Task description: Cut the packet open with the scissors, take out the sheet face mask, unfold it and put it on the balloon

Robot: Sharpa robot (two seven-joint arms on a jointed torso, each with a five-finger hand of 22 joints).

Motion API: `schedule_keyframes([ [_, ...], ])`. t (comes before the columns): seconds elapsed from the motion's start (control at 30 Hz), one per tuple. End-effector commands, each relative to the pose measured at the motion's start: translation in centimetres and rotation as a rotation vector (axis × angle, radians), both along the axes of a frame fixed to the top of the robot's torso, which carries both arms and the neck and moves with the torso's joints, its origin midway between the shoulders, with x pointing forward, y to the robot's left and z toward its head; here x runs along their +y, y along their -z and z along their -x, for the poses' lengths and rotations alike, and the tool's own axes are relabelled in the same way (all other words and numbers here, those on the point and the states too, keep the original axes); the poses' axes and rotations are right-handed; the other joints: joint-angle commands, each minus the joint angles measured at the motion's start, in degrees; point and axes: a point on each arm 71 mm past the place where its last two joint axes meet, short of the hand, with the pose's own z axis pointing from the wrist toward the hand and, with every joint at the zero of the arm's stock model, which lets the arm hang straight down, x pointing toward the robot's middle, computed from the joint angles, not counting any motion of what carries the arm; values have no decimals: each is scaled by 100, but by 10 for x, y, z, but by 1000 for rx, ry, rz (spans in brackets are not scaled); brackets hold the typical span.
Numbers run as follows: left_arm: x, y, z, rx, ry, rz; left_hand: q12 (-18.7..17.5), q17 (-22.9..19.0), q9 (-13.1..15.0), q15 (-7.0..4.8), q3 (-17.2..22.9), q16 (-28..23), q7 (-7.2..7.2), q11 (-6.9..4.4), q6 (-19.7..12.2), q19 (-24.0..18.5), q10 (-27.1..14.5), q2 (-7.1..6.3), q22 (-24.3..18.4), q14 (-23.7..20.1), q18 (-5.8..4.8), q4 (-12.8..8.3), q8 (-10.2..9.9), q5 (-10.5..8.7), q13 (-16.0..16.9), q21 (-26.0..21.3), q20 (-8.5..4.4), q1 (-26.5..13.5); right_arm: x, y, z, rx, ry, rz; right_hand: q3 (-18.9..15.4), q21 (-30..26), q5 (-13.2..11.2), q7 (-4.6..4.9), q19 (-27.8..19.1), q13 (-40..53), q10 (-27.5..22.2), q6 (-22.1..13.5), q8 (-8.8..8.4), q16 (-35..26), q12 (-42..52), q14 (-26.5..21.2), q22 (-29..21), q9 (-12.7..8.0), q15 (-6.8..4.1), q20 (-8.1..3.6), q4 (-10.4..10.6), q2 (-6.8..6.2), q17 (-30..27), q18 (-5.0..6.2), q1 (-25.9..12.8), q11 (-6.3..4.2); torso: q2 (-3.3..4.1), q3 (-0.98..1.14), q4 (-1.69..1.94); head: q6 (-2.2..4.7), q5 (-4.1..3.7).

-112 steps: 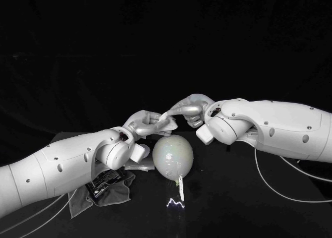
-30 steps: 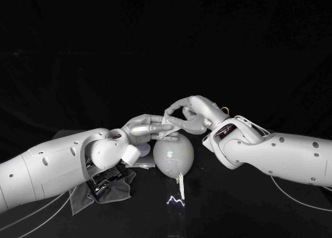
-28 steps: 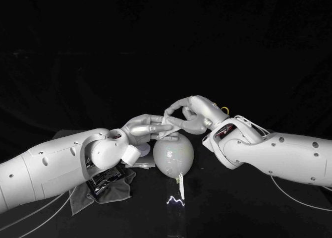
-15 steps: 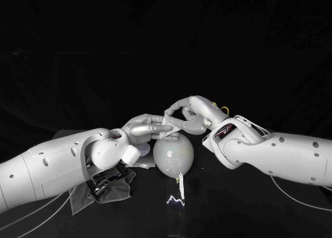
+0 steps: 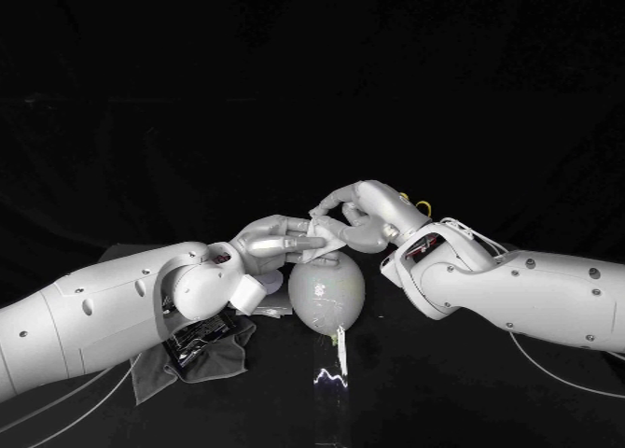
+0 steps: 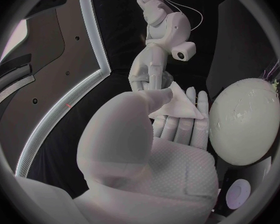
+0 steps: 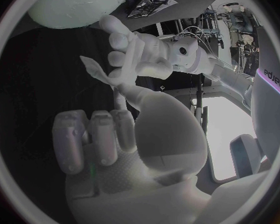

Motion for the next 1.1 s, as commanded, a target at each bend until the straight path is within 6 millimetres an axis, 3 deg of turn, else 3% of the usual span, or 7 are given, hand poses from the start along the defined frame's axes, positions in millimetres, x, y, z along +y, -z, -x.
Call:
schedule_keyframes([
  [0.03,-3,-3,1,-22,20,13,-35,-9,-9,7,42,-38,320,15,50,-50,-40,0,-7,-52,19,4,-36,-11,-9,-18,9,-73,0,-2,1,-24,-8,-8,51,20,37,-1,610,1364,470,33,31,39,36,588,1509,39,-44,-36,2,87,1510,-36,12,-46,0,1,-1,-8,-5],
  [0.3,-1,-3,1,-21,21,12,-31,-19,-6,14,51,-31,333,23,61,-75,-53,42,-6,-61,18,59,-44,-12,-7,-15,15,-224,-5,-5,1,-28,10,-33,77,20,37,-5,610,1382,485,37,45,39,66,588,1509,49,-48,-42,0,79,1510,-36,7,-50,0,0,-3,-4,-14],
  [0.4,-1,-3,2,-20,21,12,-28,-24,-1,25,9,-25,350,37,79,-79,-50,181,-8,-60,16,333,-45,-11,-5,-14,25,-514,-7,-8,0,-27,10,-34,92,20,37,-8,610,1390,491,39,55,39,78,588,1509,56,-51,-45,-1,69,1510,-36,2,-53,0,0,-4,-3,-14],
  [0.5,-1,-3,2,-19,23,14,-28,-28,1,21,6,-23,348,34,79,-88,-53,245,-11,-62,17,457,-50,-10,-4,-16,27,-633,-8,-10,-1,-19,6,-26,95,20,37,-8,610,1386,488,40,57,39,72,588,1509,58,-51,-46,-1,67,1510,-36,1,-53,-2,-3,0,2,-24],
  [0.53,-1,-3,2,-18,24,15,-28,-31,0,24,16,-22,354,39,75,-96,-53,370,-12,-64,15,643,-60,-9,-3,-17,30,-778,-9,-11,-2,-14,4,-21,96,20,37,-8,610,1384,487,40,58,39,69,588,1509,59,-52,-46,-1,65,1510,-36,-1,-53,-3,-4,1,5,-28],
  [0.73,-1,-3,2,-15,32,26,-27,-43,-1,19,129,-23,339,28,53,-128,-74,613,-16,-79,15,942,-90,-10,-2,-23,32,-994,-9,-10,-5,19,-9,27,100,20,36,-7,610,1363,470,34,64,39,34,588,1509,64,-53,-49,5,48,1510,-36,-16,-53,-2,-6,1,10,-30],
  [1.1,-1,-4,4,-14,58,41,-28,-54,-2,22,147,-26,324,24,26,-148,-103,667,-17,-103,13,1112,-116,-12,-1,-25,34,-1155,-14,-10,-10,26,17,28,103,20,36,-8,610,1369,474,33,65,39,43,588,1509,66,-53,-50,5,46,1510,-36,-18,-53,3,0,-1,9,-35],
])
